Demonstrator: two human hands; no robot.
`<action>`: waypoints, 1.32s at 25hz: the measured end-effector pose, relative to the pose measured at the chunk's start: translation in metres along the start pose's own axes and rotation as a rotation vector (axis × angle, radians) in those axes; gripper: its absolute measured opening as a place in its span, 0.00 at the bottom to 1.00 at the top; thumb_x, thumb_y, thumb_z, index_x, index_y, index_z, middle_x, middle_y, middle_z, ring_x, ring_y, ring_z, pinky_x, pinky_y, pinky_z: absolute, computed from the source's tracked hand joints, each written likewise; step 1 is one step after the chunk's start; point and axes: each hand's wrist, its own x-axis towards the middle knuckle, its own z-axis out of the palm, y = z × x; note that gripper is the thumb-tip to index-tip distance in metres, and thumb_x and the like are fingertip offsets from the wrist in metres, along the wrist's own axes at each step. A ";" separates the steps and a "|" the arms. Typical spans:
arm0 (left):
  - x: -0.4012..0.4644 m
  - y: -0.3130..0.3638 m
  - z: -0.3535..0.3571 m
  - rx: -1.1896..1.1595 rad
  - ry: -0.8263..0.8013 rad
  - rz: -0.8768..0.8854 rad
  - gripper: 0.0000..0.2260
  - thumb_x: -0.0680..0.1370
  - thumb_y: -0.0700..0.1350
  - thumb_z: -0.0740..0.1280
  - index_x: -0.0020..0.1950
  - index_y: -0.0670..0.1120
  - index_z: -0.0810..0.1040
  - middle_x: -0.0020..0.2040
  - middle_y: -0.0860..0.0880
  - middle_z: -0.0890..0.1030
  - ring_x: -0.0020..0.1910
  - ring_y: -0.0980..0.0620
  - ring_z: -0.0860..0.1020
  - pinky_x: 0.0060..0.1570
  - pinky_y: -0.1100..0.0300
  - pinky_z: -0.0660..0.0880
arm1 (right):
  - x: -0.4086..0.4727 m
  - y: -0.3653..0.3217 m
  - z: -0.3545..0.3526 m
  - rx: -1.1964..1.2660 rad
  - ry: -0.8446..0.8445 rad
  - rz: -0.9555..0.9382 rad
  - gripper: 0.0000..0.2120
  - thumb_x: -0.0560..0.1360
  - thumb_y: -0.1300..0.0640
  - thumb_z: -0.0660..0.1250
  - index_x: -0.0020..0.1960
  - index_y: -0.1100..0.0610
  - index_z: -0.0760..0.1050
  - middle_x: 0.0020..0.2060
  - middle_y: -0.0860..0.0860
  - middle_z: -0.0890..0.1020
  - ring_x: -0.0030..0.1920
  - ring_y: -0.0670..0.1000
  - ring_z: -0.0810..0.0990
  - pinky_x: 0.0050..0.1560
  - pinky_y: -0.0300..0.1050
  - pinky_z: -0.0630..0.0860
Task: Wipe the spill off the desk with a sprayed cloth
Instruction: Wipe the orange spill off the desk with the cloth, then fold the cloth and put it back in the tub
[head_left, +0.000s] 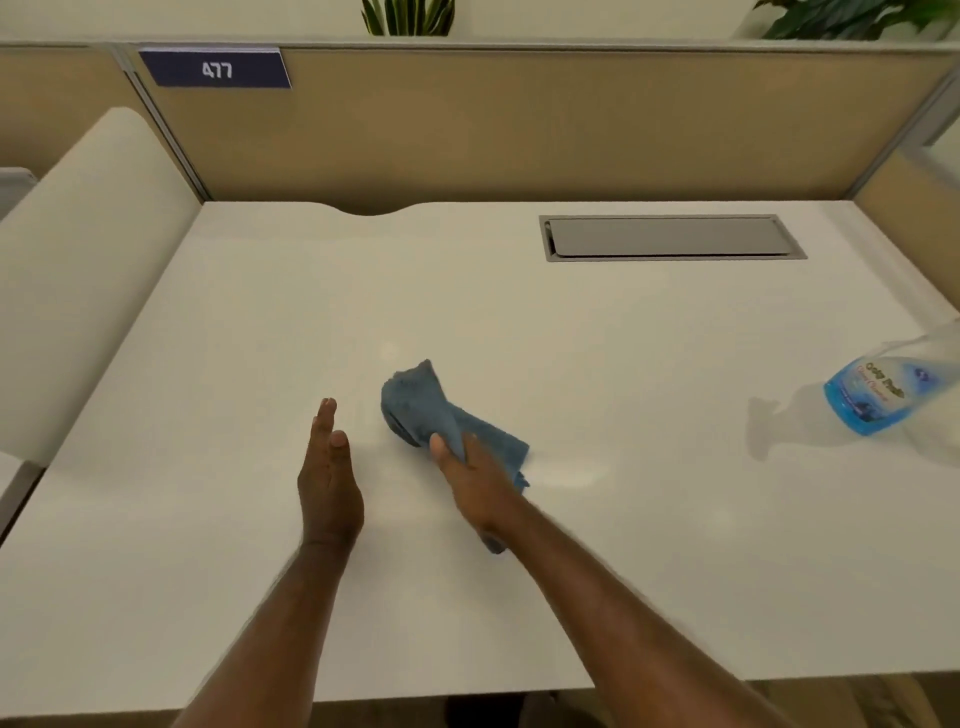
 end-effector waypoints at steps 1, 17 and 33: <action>0.001 0.006 -0.003 -0.048 0.010 -0.045 0.26 0.82 0.58 0.47 0.77 0.49 0.61 0.77 0.51 0.64 0.75 0.54 0.61 0.71 0.65 0.56 | 0.000 -0.015 -0.012 0.210 -0.018 -0.029 0.24 0.81 0.41 0.52 0.70 0.52 0.68 0.67 0.54 0.75 0.63 0.56 0.75 0.67 0.55 0.68; -0.025 0.125 0.081 -0.416 -0.829 -0.365 0.16 0.78 0.44 0.67 0.64 0.42 0.74 0.54 0.42 0.83 0.49 0.45 0.81 0.43 0.52 0.78 | -0.061 0.038 -0.199 0.398 0.043 0.035 0.14 0.77 0.59 0.62 0.61 0.48 0.71 0.55 0.51 0.81 0.52 0.53 0.82 0.46 0.51 0.79; -0.117 0.194 0.202 -0.359 -0.693 -0.155 0.19 0.71 0.24 0.53 0.36 0.40 0.80 0.53 0.40 0.80 0.51 0.40 0.76 0.45 0.50 0.73 | -0.116 0.130 -0.337 0.827 -0.051 -0.180 0.20 0.72 0.70 0.52 0.40 0.63 0.84 0.63 0.62 0.78 0.65 0.61 0.74 0.58 0.54 0.77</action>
